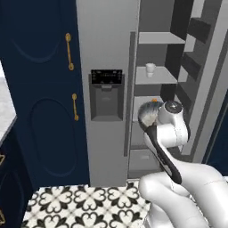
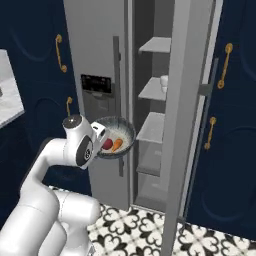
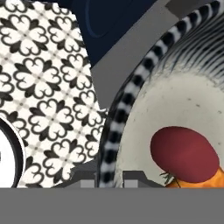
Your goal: Pick the chicken drumstick and tomato from their plates and place them in the bowl. Then put the bowl in the fridge.
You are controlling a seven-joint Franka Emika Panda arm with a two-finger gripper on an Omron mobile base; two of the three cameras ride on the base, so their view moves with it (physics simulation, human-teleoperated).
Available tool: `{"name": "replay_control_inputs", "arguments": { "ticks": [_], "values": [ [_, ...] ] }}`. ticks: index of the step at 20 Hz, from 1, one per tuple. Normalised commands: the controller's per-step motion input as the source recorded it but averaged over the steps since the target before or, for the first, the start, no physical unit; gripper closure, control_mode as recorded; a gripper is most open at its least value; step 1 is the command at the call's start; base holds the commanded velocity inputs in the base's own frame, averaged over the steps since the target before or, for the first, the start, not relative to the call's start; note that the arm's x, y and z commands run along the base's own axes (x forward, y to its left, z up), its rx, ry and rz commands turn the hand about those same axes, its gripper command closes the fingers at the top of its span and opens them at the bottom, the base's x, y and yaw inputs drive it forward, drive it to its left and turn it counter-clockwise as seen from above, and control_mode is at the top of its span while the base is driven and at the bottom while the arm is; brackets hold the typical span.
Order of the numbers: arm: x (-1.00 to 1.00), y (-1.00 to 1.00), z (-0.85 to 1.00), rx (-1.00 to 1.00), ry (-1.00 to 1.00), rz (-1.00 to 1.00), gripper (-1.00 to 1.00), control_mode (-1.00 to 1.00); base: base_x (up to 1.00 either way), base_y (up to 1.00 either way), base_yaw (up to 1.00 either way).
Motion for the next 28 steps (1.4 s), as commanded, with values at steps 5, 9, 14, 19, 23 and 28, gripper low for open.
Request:
{"name": "replay_control_inputs", "arguments": {
  "ticks": [5, 9, 14, 19, 23, 28],
  "values": [
    [0.00, 0.00, 0.00, 0.00, 0.00, 0.00, 1.00, 1.00, 0.40, 0.38, -0.34],
    [0.00, 0.00, 0.00, 0.00, 0.00, 0.00, 1.00, 1.00, 0.41, 0.27, -0.18],
    [0.00, 0.00, 0.00, 0.00, 0.00, 0.00, 1.00, 1.00, 0.65, -0.01, 0.00],
    [0.00, 0.00, 0.00, 0.00, 0.00, 0.00, 1.00, 1.00, 0.51, 0.00, 0.00],
    [0.00, 0.00, 0.00, 0.00, 0.00, 0.00, 1.00, 1.00, 0.09, 0.00, 0.00],
    [0.19, -0.01, 0.00, -0.01, 0.00, 0.00, 1.00, -1.00, -0.03, 0.00, -0.01]
  ]
}}
